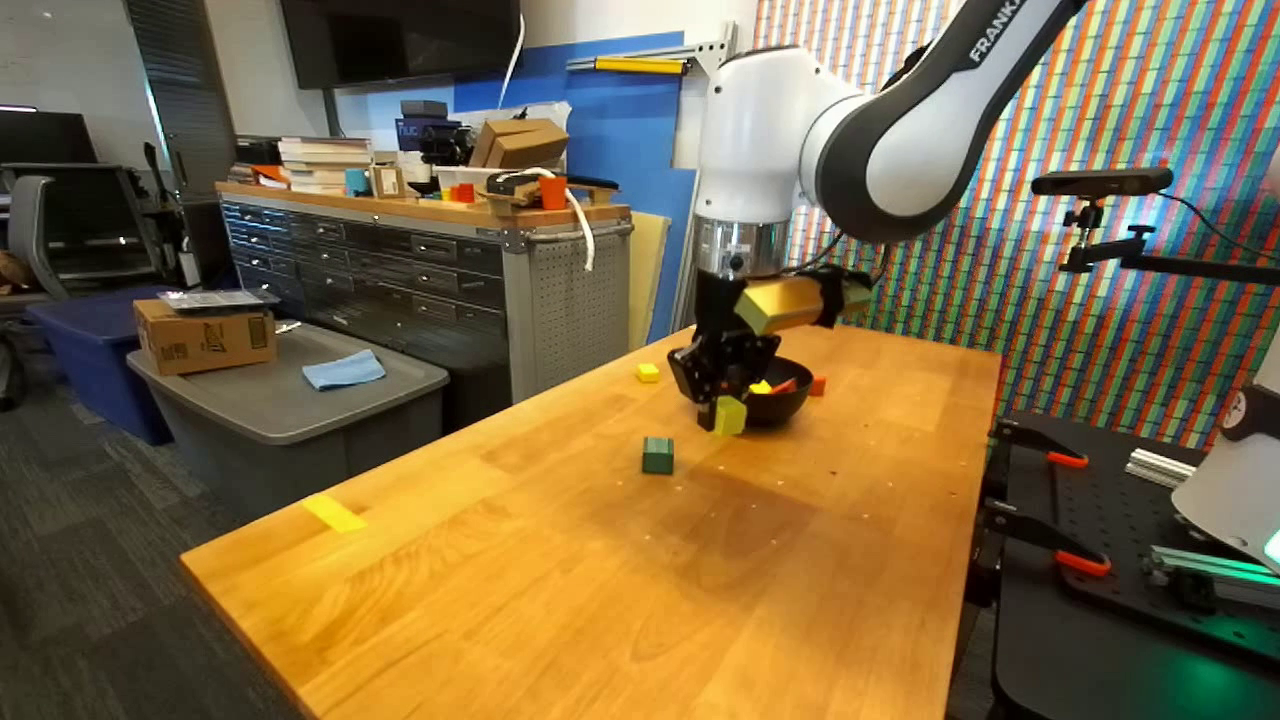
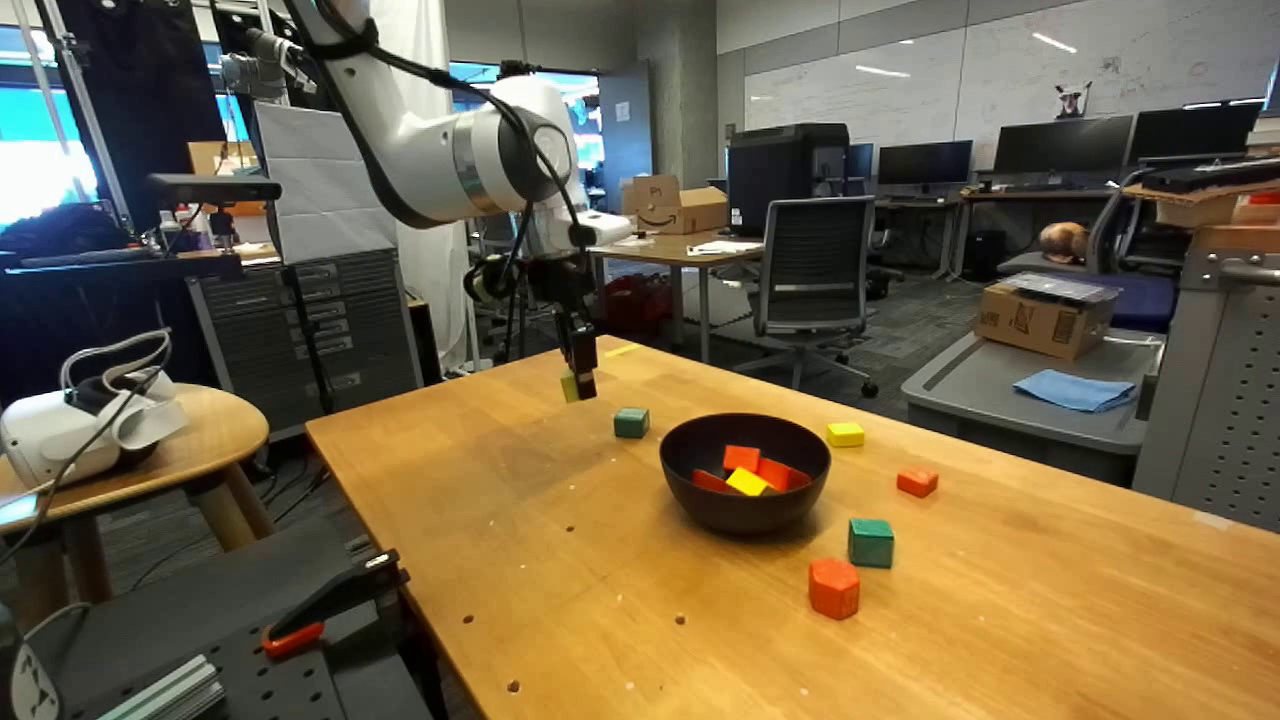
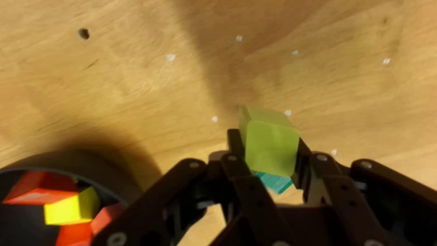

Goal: Pick up all the toy blocks from the table and put them in the bowl

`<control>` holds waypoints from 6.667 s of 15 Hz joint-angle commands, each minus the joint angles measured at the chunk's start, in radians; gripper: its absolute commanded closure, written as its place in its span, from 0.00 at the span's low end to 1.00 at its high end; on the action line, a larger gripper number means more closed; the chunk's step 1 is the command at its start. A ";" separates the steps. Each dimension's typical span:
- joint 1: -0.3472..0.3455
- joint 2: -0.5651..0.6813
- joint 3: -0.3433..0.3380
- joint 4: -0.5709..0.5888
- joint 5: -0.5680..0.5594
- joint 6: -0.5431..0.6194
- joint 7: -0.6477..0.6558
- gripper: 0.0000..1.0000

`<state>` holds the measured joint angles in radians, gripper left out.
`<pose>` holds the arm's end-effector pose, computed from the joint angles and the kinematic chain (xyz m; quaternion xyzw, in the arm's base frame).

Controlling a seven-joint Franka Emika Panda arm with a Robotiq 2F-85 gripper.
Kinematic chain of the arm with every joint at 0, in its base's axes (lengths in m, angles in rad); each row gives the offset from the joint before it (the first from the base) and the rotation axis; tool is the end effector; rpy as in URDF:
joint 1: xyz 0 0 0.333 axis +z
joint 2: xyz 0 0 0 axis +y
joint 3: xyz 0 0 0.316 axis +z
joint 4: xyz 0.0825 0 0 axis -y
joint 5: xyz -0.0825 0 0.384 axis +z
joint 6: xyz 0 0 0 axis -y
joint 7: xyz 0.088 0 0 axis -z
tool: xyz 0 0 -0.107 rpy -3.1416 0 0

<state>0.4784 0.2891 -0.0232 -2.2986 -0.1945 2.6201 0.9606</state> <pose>0.4763 0.2379 0.2249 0.9843 -0.1675 0.0466 0.0299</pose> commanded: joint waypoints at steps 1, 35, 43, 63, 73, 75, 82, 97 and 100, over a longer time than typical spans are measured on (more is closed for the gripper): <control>-0.077 -0.145 -0.040 -0.073 -0.097 -0.045 0.098 0.91; -0.248 -0.111 0.192 0.075 -0.098 -0.110 -0.203 0.00; -0.167 0.128 0.173 0.325 0.142 -0.248 -0.038 0.00; 0.014 0.365 -0.049 0.362 0.100 0.041 0.627 0.00; 0.008 0.347 -0.080 0.314 0.063 0.048 0.702 0.71; -0.002 0.316 -0.071 0.289 0.052 0.054 0.665 0.81; 0.013 0.072 -0.174 0.117 -0.295 0.027 0.527 0.81; -0.282 -0.028 -0.063 0.039 -0.516 -0.092 0.280 0.08; -0.283 -0.023 -0.058 0.038 -0.515 -0.092 0.277 0.00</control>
<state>0.2127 0.2668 -0.0993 -2.2618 -0.7052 2.5327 1.2357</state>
